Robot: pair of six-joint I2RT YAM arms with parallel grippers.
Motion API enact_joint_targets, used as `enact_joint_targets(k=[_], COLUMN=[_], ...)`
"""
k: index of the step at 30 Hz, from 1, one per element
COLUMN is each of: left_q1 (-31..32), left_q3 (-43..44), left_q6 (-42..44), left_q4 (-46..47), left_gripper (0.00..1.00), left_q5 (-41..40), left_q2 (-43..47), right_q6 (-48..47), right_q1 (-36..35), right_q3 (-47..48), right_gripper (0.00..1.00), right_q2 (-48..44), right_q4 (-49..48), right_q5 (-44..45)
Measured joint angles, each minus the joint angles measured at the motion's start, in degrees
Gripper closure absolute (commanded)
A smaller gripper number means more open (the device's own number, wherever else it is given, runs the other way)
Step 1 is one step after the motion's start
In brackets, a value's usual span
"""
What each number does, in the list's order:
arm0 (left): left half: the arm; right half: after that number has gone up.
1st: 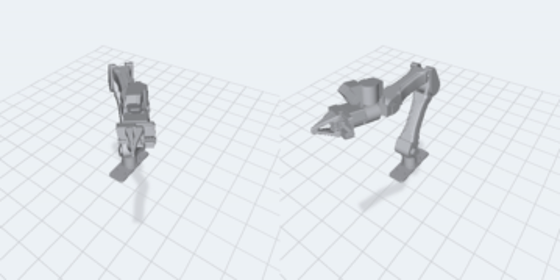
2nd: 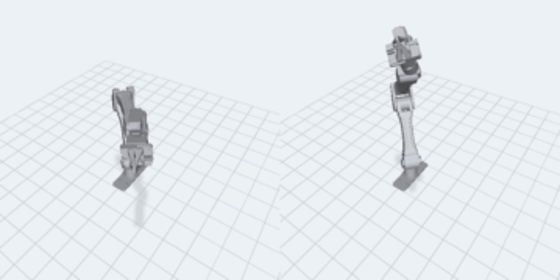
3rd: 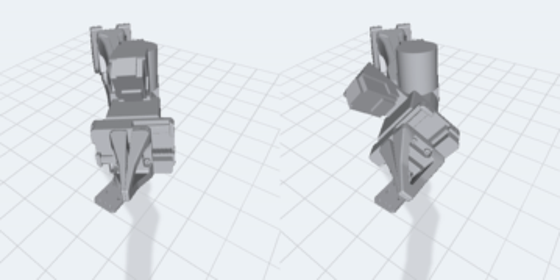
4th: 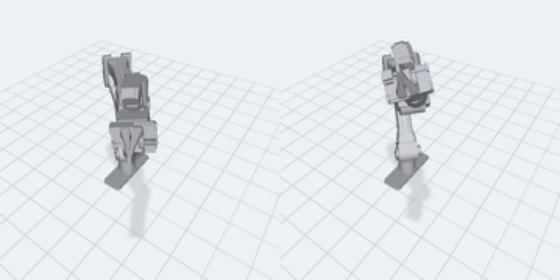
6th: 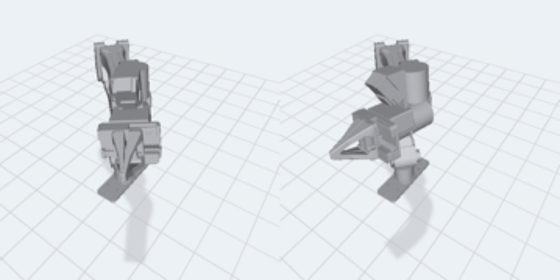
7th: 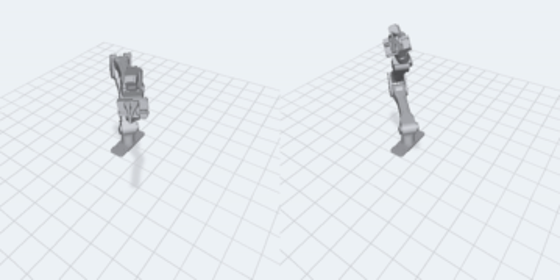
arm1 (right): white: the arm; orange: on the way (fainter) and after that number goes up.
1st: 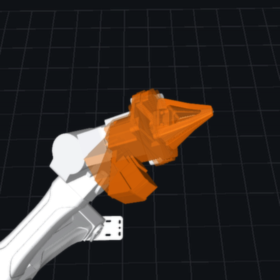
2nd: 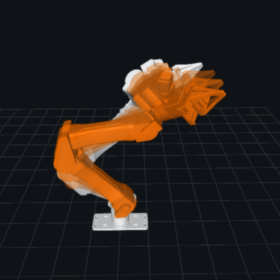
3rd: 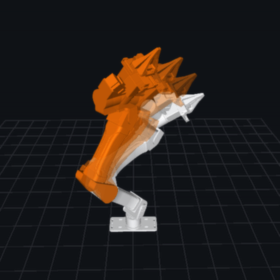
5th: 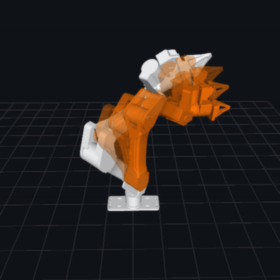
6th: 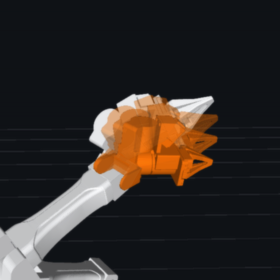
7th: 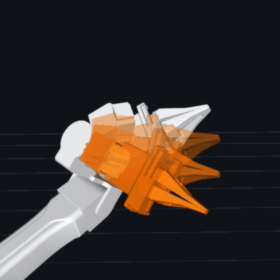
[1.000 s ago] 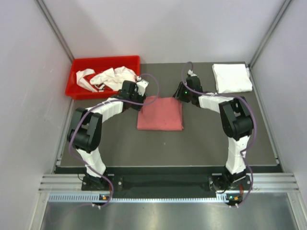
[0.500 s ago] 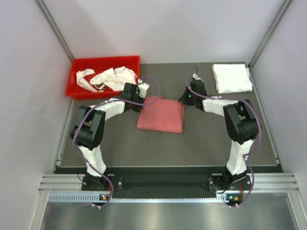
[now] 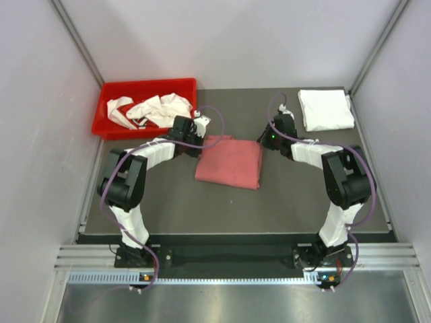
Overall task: Fold and stack the t-shirts
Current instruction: Neatly place the folded tshirt to the corner
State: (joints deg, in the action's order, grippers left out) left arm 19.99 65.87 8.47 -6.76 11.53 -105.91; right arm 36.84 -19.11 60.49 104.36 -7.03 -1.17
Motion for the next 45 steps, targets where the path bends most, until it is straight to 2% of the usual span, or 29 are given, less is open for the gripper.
enact_joint_targets(k=[1,2,3,4,7,10,14,17,21,24,27,29,30,33,34,36,39,45], left_q1=[0.0,0.0,0.0,0.0,0.0,-0.1,-0.1,-0.1,-0.1,-0.1,-0.1,-0.1,-0.1,-0.1,-0.2,-0.3,-0.5,-0.9], left_q3=[0.0,0.0,0.0,0.0,0.0,0.0,0.0,0.0,0.0,-0.2,-1.0,-1.7,-1.9,-1.9,-1.9,-1.9,-1.9,-2.6], left_q6=[0.3,0.6,0.7,0.9,0.5,0.6,0.8,0.9,1.6,2.3,2.9,3.3,3.5,3.9,4.0,4.5,5.3,6.9], left_q4=[0.0,-0.1,-0.3,-0.5,-1.0,-1.4,-1.8,-1.8,-2.0,-2.4,-2.4,-2.6,-2.8,-3.7,-4.1,-5.0,-6.2,-8.3], left_gripper=[0.76,0.65,0.46,0.41,0.38,0.37,0.36,0.35,0.35,0.35,0.35,0.34,0.34,0.33,0.32,0.32,0.32,0.32], left_q5=[0.6,1.1,1.7,2.3,3.2,2.9,1.8,1.0,0.2,-0.5,-1.0,-1.1,-1.2,-1.6,-1.9,-2.2,-2.8,-5.0], left_q2=[0.0,0.0,0.0,0.0,0.1,0.6,2.4,4.0,5.7,7.6,9.9,11.5,12.2,13.4,13.7,14.5,15.9,19.1], right_q6=[0.0,-0.2,-0.8,-1.1,-1.7,-1.7,-1.2,-0.3,1.3,2.8,4.1,4.6,5.0,5.8,5.7,4.8,1.8,-10.3], right_q1=[0.1,0.3,0.5,0.9,1.5,1.7,1.1,0.3,0.0,0.0,-0.1,-0.1,-0.1,-0.1,-0.1,-0.1,0.1,1.7], right_q3=[0.1,0.5,1.1,1.8,2.2,0.1,-4.9,-7.3,-10.9,-11.0,-11.4,-11.5,-11.5,-11.5,-11.4,-10.4,-6.1,10.8], right_gripper=[0.54,0.49,0.4,0.36,0.26,0.2,0.18,0.19,0.24,0.36,0.44,0.58,0.7,0.83,0.92,1.0,1.0,1.0], right_q2=[0.2,0.5,1.0,1.5,1.4,-0.9,-6.4,-7.3,-7.2,-6.2,-4.9,-4.0,-3.4,-2.0,-1.9,-1.9,-1.5,2.3], right_q4=[0.0,0.5,1.1,1.9,3.3,4.0,5.7,5.0,3.3,1.4,-0.8,-2.2,-2.9,-3.7,-3.6,-2.3,2.3,17.4], right_q5=[-0.1,0.0,0.0,-0.1,0.0,0.1,-1.2,-3.3,-6.9,-9.8,-12.3,-14.1,-15.0,-16.2,-16.3,-16.7,-16.8,-16.1])
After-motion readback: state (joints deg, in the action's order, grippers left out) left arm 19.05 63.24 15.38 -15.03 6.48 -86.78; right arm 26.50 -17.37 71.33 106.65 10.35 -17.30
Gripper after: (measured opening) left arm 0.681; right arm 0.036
